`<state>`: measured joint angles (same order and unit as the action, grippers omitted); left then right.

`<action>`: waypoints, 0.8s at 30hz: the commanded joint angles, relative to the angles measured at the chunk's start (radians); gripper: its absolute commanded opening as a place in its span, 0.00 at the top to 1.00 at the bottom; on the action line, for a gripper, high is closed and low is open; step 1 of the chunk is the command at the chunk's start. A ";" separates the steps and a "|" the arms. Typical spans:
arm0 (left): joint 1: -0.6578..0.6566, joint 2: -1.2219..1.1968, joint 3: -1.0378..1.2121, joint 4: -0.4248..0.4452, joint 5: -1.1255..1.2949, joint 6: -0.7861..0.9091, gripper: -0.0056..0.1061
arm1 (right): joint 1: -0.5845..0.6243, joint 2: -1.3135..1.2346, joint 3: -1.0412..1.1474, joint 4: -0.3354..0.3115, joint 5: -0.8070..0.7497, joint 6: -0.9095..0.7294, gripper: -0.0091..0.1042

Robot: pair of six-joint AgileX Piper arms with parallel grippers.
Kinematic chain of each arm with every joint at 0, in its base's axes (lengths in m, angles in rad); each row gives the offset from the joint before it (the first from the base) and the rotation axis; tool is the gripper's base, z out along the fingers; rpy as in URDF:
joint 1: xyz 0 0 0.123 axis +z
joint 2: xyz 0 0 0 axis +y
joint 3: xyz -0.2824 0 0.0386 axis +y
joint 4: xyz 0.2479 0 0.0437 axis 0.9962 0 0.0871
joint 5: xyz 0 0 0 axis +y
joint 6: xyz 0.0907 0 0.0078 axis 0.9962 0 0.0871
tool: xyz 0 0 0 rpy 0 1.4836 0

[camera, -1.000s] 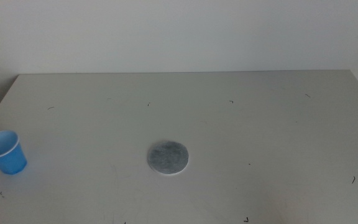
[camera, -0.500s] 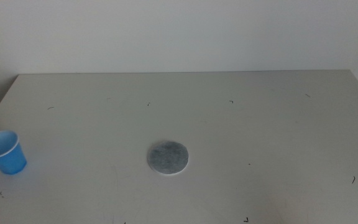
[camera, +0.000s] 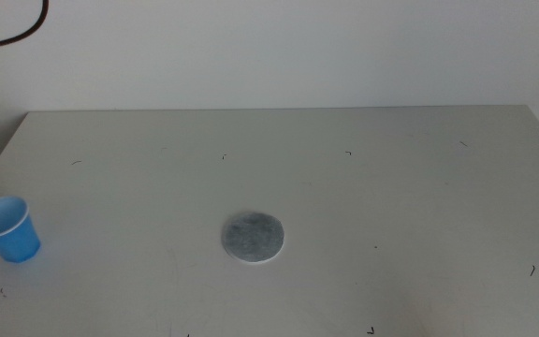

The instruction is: Place an empty cup on a cup mat.

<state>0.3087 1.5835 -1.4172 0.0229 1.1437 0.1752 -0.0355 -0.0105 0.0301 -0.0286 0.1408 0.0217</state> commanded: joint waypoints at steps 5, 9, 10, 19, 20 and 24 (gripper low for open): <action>0.039 0.135 -0.036 -0.056 -0.122 0.106 0.01 | 0.002 -0.026 -0.008 -0.014 -0.075 -0.005 0.09; 0.039 0.195 -0.036 -0.073 -0.171 0.115 0.01 | 0.002 -0.026 -0.008 -0.014 -0.075 -0.005 0.09; 0.039 0.211 -0.036 -0.077 -0.179 0.115 0.01 | 0.002 -0.026 -0.008 -0.014 -0.075 -0.005 0.09; 0.039 0.323 -0.036 -0.107 -0.171 0.120 0.06 | 0.002 -0.026 -0.008 -0.014 -0.075 -0.005 0.09; 0.039 0.328 -0.036 -0.107 -0.171 0.122 0.09 | 0.002 -0.026 -0.008 -0.014 -0.075 -0.005 0.09; 0.039 0.340 -0.036 -0.133 -0.173 0.142 0.31 | 0.002 -0.026 -0.008 -0.014 -0.075 -0.005 0.09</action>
<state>0.3463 1.9725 -1.4227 -0.0823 0.9789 0.3102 -0.0355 -0.0105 0.0301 -0.0286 0.1408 0.0217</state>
